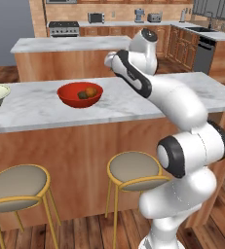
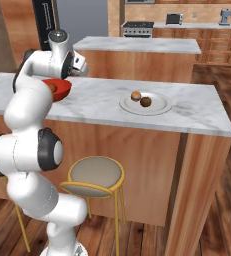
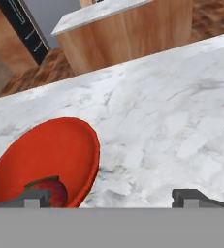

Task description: Take the fruits from the plate on the dining counter and place two fruits in each bowl.

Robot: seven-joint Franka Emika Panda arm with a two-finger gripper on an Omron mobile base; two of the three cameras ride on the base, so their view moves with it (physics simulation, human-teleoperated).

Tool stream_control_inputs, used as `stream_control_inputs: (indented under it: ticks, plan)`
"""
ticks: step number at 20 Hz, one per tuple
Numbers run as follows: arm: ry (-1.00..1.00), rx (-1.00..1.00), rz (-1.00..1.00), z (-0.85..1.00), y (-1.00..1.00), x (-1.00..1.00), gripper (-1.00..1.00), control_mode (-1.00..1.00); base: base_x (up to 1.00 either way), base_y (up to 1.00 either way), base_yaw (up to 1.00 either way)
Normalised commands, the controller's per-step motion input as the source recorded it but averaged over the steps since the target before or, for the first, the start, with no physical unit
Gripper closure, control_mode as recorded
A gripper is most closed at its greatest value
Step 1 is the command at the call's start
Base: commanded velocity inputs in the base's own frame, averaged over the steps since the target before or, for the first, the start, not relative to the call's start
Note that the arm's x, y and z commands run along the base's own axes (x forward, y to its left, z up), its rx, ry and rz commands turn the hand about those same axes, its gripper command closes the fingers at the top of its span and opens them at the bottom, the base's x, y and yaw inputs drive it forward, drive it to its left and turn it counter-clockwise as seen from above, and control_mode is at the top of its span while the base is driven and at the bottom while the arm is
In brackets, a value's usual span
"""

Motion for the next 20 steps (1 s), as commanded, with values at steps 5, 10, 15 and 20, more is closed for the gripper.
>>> stream_control_inputs:
  ticks: [5, 10, 15, 20]
  plan:
    - [0.00, 0.00, -0.05, 0.11, -0.68, 0.00, -1.00, -1.00, 0.00, 0.00, 0.00]
    - [0.00, 0.00, -0.07, 0.00, -0.81, 0.00, -1.00, -1.00, 0.00, 0.00, 0.00]
    - [-0.02, 0.00, 0.00, -0.08, -0.99, 0.00, -1.00, -1.00, 0.00, 0.00, 0.00]
    - [-0.04, 0.00, 0.01, -0.15, -0.88, 0.00, -1.00, -1.00, 0.00, 0.00, 0.00]
